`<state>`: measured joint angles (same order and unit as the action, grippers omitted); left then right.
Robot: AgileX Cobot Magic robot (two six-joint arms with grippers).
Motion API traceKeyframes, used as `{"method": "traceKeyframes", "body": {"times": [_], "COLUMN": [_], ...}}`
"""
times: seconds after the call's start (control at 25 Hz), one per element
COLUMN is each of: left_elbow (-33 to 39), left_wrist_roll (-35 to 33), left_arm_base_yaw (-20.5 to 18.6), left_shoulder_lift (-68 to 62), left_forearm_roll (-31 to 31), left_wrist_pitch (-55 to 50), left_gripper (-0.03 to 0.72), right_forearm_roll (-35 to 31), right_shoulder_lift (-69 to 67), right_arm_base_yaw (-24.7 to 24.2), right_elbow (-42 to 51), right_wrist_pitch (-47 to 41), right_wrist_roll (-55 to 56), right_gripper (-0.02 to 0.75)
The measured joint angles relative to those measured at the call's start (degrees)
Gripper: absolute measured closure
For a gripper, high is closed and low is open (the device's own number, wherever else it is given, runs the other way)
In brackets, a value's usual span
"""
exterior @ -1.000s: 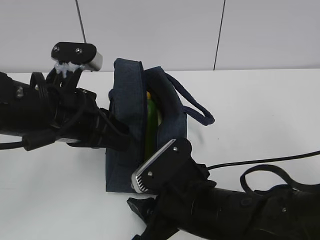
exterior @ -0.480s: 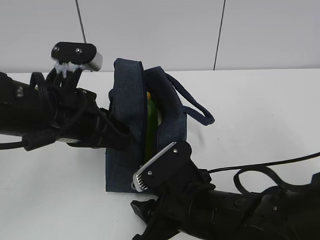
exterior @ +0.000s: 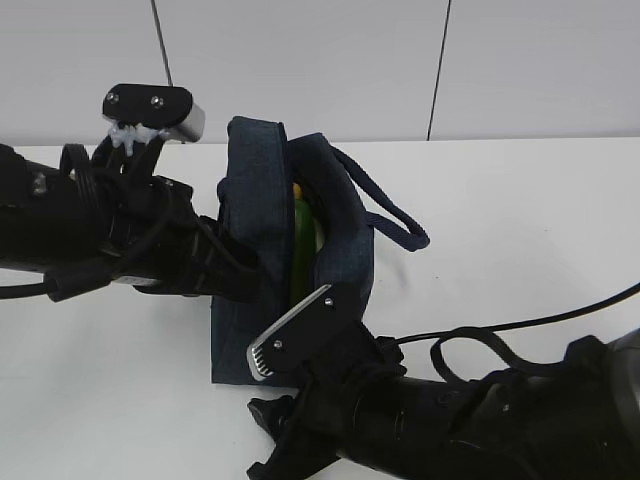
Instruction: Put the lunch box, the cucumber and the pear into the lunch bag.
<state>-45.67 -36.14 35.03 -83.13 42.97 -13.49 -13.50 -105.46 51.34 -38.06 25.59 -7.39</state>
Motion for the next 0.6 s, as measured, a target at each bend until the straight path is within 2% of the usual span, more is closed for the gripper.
{"method": "traceKeyframes", "body": {"times": [0.28, 0.6], "left_elbow": [0.0, 0.0], "left_wrist_roll": [0.0, 0.0], "left_arm_base_yaw": [0.0, 0.0], "left_shoulder_lift": [0.0, 0.0], "left_forearm_roll": [0.0, 0.1], "left_wrist_pitch": [0.0, 0.0], "left_gripper": [0.685, 0.685], "right_forearm_roll": [-1.5, -11.5], "right_shoulder_lift": [-0.2, -0.2], "right_arm_base_yaw": [0.0, -0.4], "right_elbow": [-0.1, -0.1], "right_wrist_pitch": [0.4, 0.4], "right_wrist_roll": [-0.8, -11.6], "right_gripper": [0.325, 0.316]}}
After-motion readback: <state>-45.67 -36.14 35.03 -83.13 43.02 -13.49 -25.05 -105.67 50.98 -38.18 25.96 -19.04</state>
